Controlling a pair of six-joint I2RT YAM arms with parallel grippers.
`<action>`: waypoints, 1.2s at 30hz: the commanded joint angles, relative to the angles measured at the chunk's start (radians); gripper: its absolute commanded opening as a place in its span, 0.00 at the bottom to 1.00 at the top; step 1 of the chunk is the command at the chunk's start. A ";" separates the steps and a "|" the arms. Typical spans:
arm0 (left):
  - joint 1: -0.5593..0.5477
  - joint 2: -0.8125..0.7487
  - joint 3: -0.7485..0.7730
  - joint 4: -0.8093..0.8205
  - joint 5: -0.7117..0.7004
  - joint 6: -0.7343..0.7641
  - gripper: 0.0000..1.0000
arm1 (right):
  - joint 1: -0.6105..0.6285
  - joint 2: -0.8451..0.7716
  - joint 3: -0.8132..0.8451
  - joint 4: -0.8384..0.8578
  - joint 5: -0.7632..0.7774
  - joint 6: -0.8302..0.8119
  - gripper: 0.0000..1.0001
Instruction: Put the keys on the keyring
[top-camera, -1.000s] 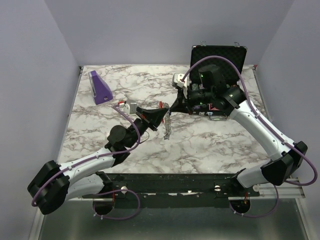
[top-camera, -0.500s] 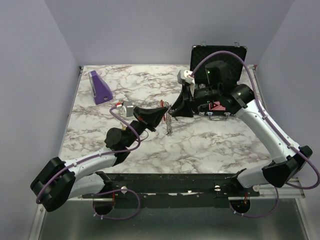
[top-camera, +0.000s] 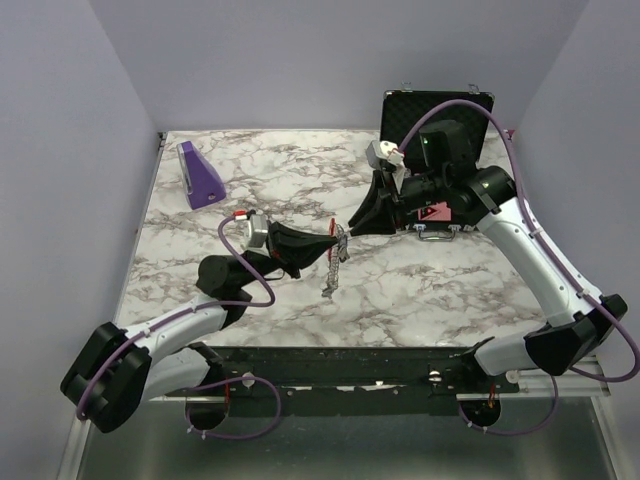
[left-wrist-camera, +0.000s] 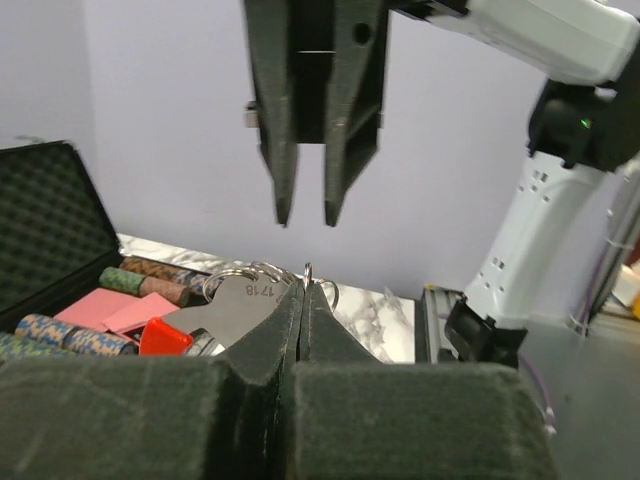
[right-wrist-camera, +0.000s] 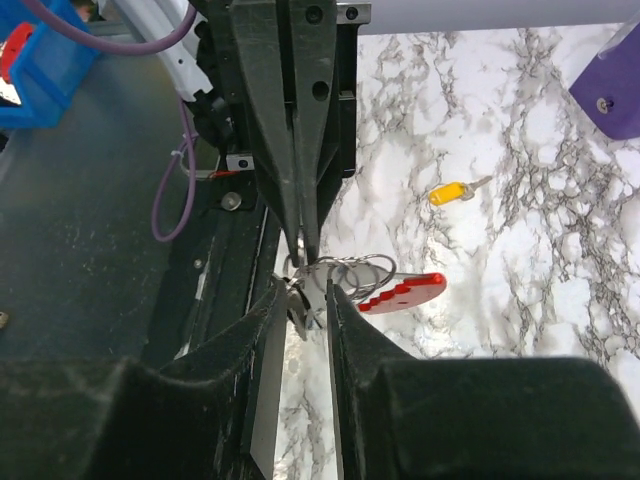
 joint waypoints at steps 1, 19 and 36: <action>0.014 0.025 0.058 0.090 0.176 0.023 0.00 | 0.012 -0.001 -0.013 -0.039 -0.056 -0.042 0.29; 0.020 0.110 0.092 0.167 0.127 -0.046 0.00 | 0.034 -0.013 -0.082 0.005 -0.023 0.007 0.29; 0.020 0.114 0.080 0.183 0.089 -0.070 0.00 | 0.046 -0.004 -0.121 0.050 0.042 0.058 0.17</action>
